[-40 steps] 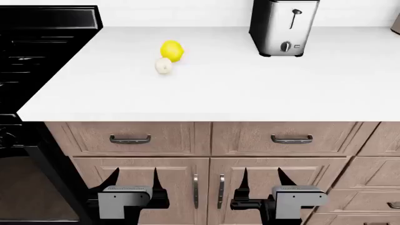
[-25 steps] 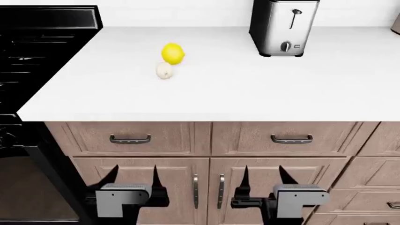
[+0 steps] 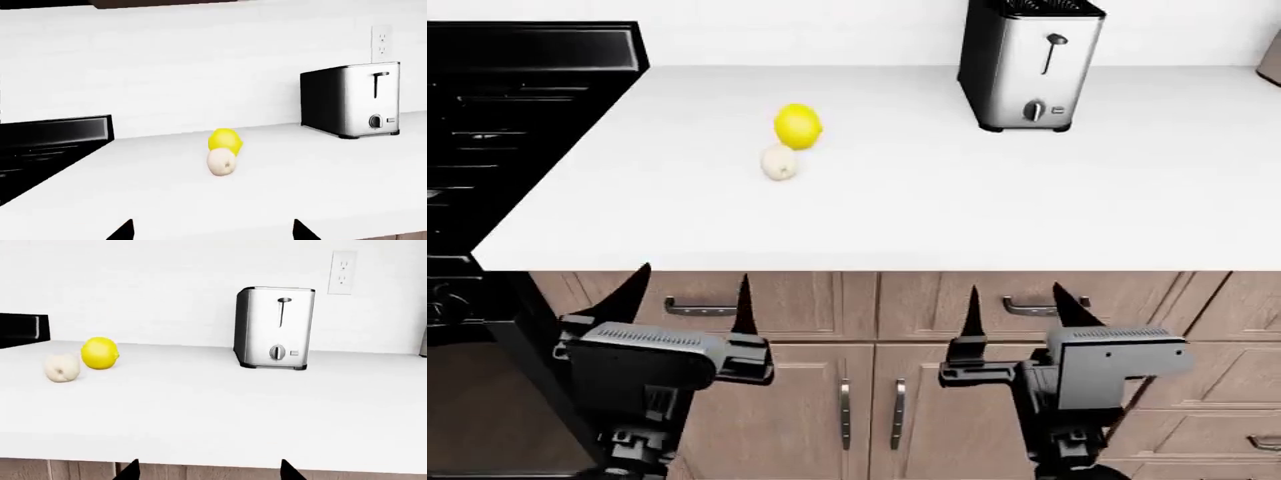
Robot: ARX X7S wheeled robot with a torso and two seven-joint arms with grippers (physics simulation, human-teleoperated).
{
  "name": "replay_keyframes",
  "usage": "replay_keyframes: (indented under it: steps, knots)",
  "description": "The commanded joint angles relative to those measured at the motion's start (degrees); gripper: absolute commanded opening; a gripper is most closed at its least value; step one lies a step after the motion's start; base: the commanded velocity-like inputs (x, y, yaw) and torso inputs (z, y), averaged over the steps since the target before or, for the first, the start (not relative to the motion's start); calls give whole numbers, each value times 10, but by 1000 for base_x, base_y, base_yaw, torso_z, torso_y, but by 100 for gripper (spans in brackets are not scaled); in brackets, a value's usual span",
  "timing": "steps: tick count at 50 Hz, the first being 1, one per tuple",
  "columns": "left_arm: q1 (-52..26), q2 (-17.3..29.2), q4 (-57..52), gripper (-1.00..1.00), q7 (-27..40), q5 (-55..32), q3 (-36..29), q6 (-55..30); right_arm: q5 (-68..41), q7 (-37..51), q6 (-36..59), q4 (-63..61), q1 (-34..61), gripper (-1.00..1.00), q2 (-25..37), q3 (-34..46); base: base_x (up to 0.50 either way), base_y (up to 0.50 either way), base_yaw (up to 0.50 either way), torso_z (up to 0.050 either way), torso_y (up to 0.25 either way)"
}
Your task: Pick the apricot, lemon from the counter and place them in the cabinet. Then close the cabinet.
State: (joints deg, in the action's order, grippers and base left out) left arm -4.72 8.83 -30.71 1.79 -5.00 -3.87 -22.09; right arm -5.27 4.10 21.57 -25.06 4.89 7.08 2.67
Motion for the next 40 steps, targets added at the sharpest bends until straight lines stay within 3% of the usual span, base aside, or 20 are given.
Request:
replay_keyframes:
  steps: [1,22,40]
  knots:
    - [-53,39,-122,100,-13,-31,17,-131,-19,-2,99,-93,47,100,27,-2,340,0,0,49,84]
    - [-118,67,-221,100,-15,-77,52,-259,-24,-6,182,-161,117,100,57,11,458,264,0,49,83]
    - [-138,76,-247,100,-14,-103,75,-300,-32,-5,231,-192,151,100,72,18,126,488,0,44,18]
